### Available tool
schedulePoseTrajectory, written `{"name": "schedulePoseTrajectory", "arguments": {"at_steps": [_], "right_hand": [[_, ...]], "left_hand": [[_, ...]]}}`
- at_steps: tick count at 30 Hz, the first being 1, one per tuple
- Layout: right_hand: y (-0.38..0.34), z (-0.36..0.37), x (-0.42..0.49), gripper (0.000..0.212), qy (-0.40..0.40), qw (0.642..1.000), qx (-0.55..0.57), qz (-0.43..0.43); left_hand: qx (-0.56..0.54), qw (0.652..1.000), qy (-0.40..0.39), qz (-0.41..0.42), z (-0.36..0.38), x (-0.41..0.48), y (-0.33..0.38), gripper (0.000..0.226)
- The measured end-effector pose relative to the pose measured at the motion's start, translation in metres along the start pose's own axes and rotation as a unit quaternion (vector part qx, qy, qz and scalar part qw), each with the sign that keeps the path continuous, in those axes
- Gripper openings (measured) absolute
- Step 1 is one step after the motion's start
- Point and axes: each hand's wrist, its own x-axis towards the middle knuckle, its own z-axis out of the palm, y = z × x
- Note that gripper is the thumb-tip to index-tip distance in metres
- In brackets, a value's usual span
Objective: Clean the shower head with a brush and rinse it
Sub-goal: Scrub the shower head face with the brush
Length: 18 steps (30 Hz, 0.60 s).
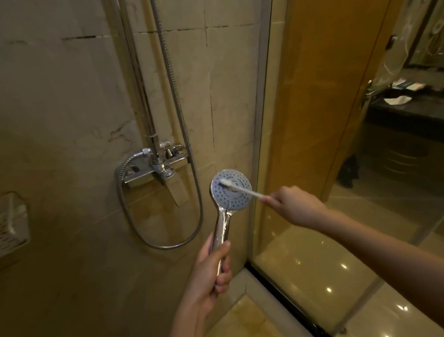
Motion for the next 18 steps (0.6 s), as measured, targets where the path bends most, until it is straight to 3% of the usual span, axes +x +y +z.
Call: {"name": "schedulePoseTrajectory", "arguments": {"at_steps": [3,6,12,18], "right_hand": [[0.006,-0.005,0.001,0.048,0.019,0.999,0.028,0.031],[0.000,0.006,-0.009,0.048,-0.018,1.000,-0.014,-0.002],[0.000,0.013,-0.014,0.046,-0.018,1.000,0.002,0.003],[0.006,0.002,-0.003,0.049,-0.001,0.999,0.031,0.038]], "left_hand": [[0.007,1.000,0.005,-0.006,-0.002,0.000,-0.002,0.048],[-0.014,1.000,0.004,-0.007,-0.006,0.000,-0.003,0.050],[-0.037,0.999,-0.008,-0.010,-0.003,-0.004,0.003,0.028],[-0.050,0.998,0.007,-0.021,-0.010,-0.005,0.003,0.023]]}}
